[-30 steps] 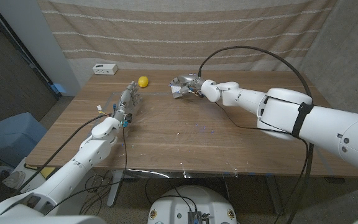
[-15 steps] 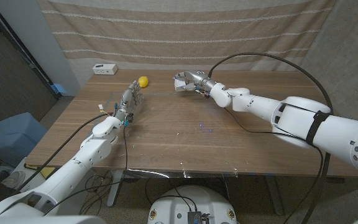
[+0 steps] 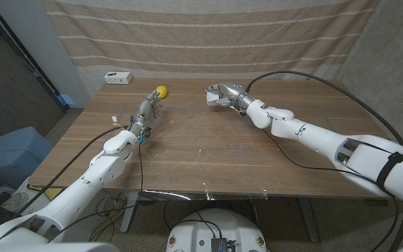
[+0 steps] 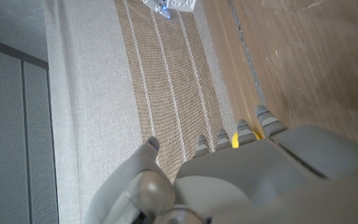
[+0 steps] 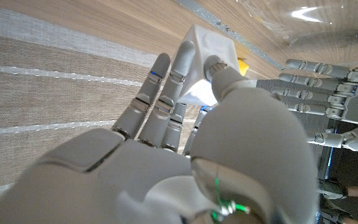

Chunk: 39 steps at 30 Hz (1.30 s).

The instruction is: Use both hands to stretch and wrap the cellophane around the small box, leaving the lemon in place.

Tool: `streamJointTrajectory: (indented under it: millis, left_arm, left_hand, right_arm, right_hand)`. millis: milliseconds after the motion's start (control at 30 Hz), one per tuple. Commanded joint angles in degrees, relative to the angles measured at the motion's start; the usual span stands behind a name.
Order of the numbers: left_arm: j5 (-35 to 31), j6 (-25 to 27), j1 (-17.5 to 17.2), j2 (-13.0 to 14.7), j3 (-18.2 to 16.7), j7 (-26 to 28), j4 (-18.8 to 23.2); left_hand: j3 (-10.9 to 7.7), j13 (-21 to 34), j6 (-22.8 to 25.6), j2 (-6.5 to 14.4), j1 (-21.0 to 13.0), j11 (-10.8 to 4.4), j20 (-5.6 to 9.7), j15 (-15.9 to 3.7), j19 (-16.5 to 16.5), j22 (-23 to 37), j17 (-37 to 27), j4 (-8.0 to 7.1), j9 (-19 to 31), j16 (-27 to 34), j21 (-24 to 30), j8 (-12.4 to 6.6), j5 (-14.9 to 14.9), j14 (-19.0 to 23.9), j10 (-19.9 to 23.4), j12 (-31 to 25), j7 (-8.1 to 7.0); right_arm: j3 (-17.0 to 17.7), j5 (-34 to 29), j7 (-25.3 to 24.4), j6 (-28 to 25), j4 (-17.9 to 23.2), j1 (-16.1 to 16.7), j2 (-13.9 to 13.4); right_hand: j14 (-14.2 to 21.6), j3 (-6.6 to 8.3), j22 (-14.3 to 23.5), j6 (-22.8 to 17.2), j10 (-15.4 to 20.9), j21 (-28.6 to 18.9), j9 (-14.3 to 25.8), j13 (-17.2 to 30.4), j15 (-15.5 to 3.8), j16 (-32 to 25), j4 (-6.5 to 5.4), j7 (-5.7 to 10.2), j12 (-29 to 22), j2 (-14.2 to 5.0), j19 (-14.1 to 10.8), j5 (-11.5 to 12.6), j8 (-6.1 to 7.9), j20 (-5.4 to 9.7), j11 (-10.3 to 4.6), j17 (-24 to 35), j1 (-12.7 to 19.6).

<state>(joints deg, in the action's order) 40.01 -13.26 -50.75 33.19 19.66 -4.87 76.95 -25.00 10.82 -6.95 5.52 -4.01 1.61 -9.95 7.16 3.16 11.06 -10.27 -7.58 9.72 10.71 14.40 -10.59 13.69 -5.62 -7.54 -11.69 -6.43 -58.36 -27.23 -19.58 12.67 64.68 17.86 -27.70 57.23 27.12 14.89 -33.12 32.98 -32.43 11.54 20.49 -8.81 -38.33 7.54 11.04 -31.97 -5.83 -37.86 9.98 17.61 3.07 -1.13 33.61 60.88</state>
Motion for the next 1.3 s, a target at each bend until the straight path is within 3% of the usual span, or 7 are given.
streamJointTrajectory:
  millis: [33, 67, 133, 167, 967, 1233, 1300]
  left_arm:
    - [0.07, -0.77, -0.42, 1.47, -0.01, -2.13, 0.94]
    - [0.1, -0.82, -0.45, 1.57, -0.02, -2.33, 0.96]
    - [0.16, -0.9, -0.54, 1.75, -0.06, -2.63, 1.03]
    - [0.21, -0.86, -0.55, 1.84, -0.05, -2.83, 1.05]
    - [0.56, -1.89, -2.9, 3.82, -0.67, -4.39, 3.96]
    - [0.66, -2.49, -2.93, 3.83, -0.61, -5.24, 3.77]
    - [0.66, -2.55, -2.92, 3.86, -0.59, -5.39, 3.73]
  left_hand:
    - [0.33, 0.05, 0.09, 0.16, 0.19, 0.79, -0.31, 0.09, -0.51, 0.12, -0.24, 0.05, 0.35, 0.1, -0.25, 0.01, -0.1, 0.48, 0.05, -0.36, 0.13]
    - [0.33, 0.05, 0.12, 0.17, 0.18, -0.32, -0.3, 0.0, -0.51, 0.13, -0.24, 0.05, 0.35, 0.11, -0.3, 0.01, -0.1, 0.53, 0.03, -0.33, 0.11]
    - [0.35, 0.05, 0.13, 0.15, 0.17, 0.89, -0.28, 0.04, -0.56, 0.13, -0.24, 0.07, 0.35, 0.09, -0.33, 0.02, -0.11, 0.52, 0.11, -0.34, 0.11]
    - [0.36, 0.05, 0.16, 0.15, 0.16, -0.37, -0.3, 0.02, -0.59, 0.13, -0.24, 0.08, 0.35, 0.09, -0.36, 0.01, -0.11, 0.55, -0.02, -0.27, 0.15]
    - [0.52, 0.06, 0.25, -0.15, -0.05, 0.21, -0.27, 0.06, -0.7, 0.14, -0.22, 0.36, 0.34, 0.04, -0.79, 0.04, -0.3, 0.56, 0.03, -0.19, 0.16]
    - [0.55, 0.05, 0.38, -0.19, -0.15, -0.52, -0.3, 0.06, -0.93, 0.14, -0.22, 0.48, 0.34, 0.03, -0.85, 0.01, -0.34, 0.59, -0.25, -0.07, 0.19]
    - [0.58, 0.06, 0.33, -0.22, -0.16, 0.88, -0.26, 0.07, -0.76, 0.14, -0.22, 0.51, 0.34, 0.02, -0.96, 0.03, -0.35, 0.55, 0.18, -0.24, 0.15]
  right_arm:
    - [8.24, -1.31, 6.42, -8.87, 21.64, 9.78, -5.77]
    - [8.64, -1.43, 6.83, -9.28, 22.53, 10.35, -6.01]
    - [9.49, -1.22, 7.56, -9.71, 23.89, 11.41, -6.31]
    - [9.91, -0.92, 8.19, -9.94, 24.57, 11.88, -6.48]
    - [15.04, 0.47, 23.47, -22.69, 43.81, 21.42, -12.38]
    - [15.74, -0.32, 23.11, -27.43, 48.73, 25.14, -12.65]
    - [15.89, -0.21, 22.84, -28.08, 49.37, 25.81, -12.57]
  right_hand:
    - [0.64, 0.05, 0.16, -18.44, 19.41, -0.51, 0.38, 2.45, -3.73, 0.02, -0.37, -7.68, -3.89, -4.61, 0.27, 0.2, 0.21, -0.01, -0.04, 0.25, 4.08]
    - [0.66, 0.02, 0.15, -18.42, 19.38, -0.54, 0.38, 2.5, -3.71, 0.03, -0.37, -7.67, -3.92, -4.59, 0.34, 0.2, 0.17, 0.0, -0.11, 0.29, 4.08]
    - [0.65, 0.02, 0.14, -18.47, 19.28, -0.62, 0.38, 2.59, -3.7, 0.1, -0.39, -7.68, -3.97, -4.6, 0.4, 0.21, 0.13, -0.04, -0.11, 0.36, 4.09]
    - [0.64, 0.04, 0.14, -18.47, 19.25, -0.69, 0.38, 2.62, -3.73, 0.16, -0.38, -7.72, -4.0, -4.62, 0.41, 0.22, 0.09, -0.07, -0.17, 0.39, 4.12]
    - [-0.5, 0.16, -0.4, -18.22, 18.75, -1.51, 0.45, 1.5, -3.38, 2.74, -1.5, -7.98, -3.67, -4.77, 3.12, 0.4, -1.07, -0.87, 0.53, 0.65, 3.37]
    - [4.17, -3.12, -1.1, -22.26, 23.16, -3.65, 0.59, 1.93, -3.46, 0.34, -0.98, -9.36, -6.05, -2.15, 1.14, -0.14, -0.12, -1.57, 0.93, 2.32, 1.91]
    - [5.18, -3.84, -1.24, -22.91, 24.26, -4.1, 0.63, 2.23, -3.33, -0.36, -0.72, -9.67, -6.7, -1.85, 0.74, -0.13, 0.02, -1.54, 1.04, 2.7, 1.87]
